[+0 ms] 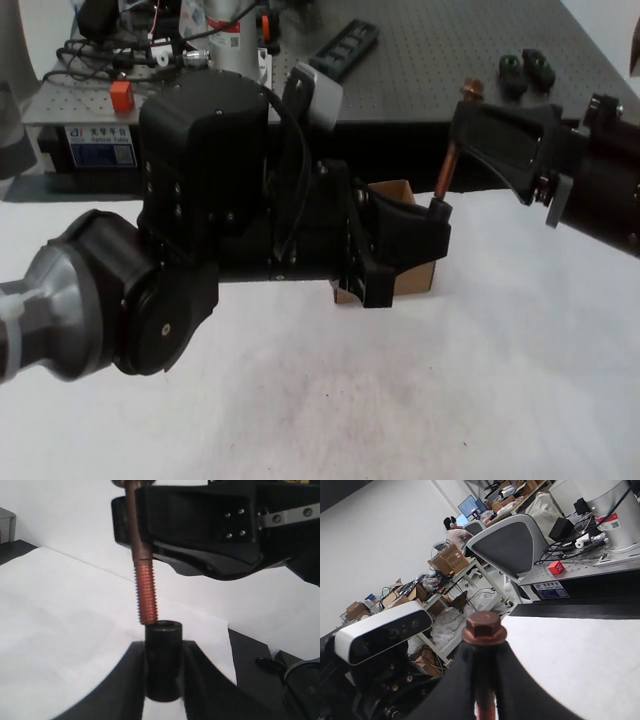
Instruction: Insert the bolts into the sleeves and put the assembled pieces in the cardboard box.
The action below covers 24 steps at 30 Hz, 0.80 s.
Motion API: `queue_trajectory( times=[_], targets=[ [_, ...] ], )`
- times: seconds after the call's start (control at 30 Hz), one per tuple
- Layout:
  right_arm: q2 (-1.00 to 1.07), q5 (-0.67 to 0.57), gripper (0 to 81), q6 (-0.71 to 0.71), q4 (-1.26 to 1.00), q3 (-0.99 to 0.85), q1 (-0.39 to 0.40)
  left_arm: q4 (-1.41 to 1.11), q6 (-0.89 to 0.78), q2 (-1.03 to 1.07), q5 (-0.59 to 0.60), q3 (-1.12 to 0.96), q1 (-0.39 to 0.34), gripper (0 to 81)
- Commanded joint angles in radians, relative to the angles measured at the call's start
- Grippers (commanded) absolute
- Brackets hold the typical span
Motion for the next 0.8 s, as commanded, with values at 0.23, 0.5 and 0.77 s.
queue_trajectory(
  times=[0.23,0.5,0.77],
  targets=[
    [-0.011,-0.069,2.4,-0.031,0.032,0.003,-0.003,-0.066,0.011,-0.011,-0.081,-0.014,0.003,0.6],
    [-0.011,-0.085,1.0,-0.031,0.032,0.003,-0.008,-0.066,0.049,-0.011,-0.079,-0.014,0.003,0.6],
    [-0.021,-0.087,52.6,-0.003,0.041,0.003,-0.046,-0.093,0.069,-0.005,-0.235,-0.014,0.003,0.6]
  ],
)
